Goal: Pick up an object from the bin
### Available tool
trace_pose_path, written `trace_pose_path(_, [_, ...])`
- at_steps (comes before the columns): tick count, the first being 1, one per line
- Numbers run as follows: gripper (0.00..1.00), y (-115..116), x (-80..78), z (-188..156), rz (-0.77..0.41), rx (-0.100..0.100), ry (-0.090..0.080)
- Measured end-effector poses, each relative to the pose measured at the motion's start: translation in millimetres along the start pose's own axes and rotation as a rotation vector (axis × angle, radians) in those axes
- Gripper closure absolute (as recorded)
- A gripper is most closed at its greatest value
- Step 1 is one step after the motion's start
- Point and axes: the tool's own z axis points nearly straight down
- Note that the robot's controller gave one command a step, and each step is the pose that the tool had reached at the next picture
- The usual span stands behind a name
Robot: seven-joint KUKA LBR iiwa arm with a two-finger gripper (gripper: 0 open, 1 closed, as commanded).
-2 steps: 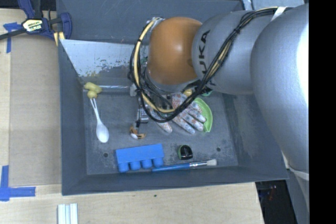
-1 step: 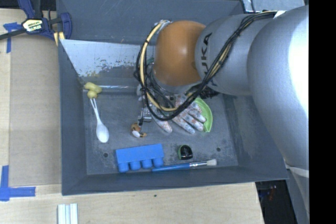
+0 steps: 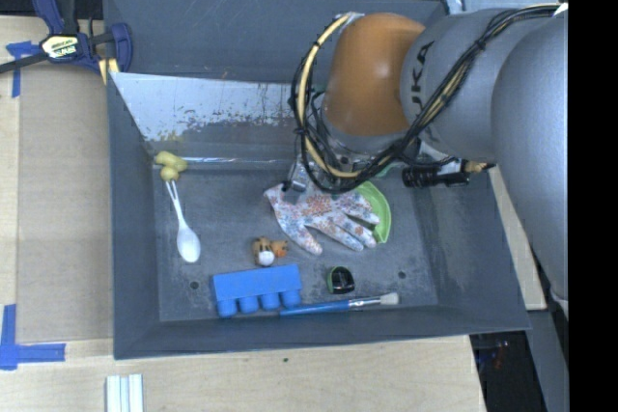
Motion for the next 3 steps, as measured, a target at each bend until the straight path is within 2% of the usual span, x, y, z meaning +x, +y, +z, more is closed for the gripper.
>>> trace_pose_path(1, [1.0, 0, 0.0, 0, 0.0, 0.0, 0.0])
trace_pose_path(2, [1.0, 5, 0.1, -51, 0.002, 0.003, 0.005])
trace_pose_path(3, [1.0, 2, -2.0, -128, -0.026, 0.002, 0.003])
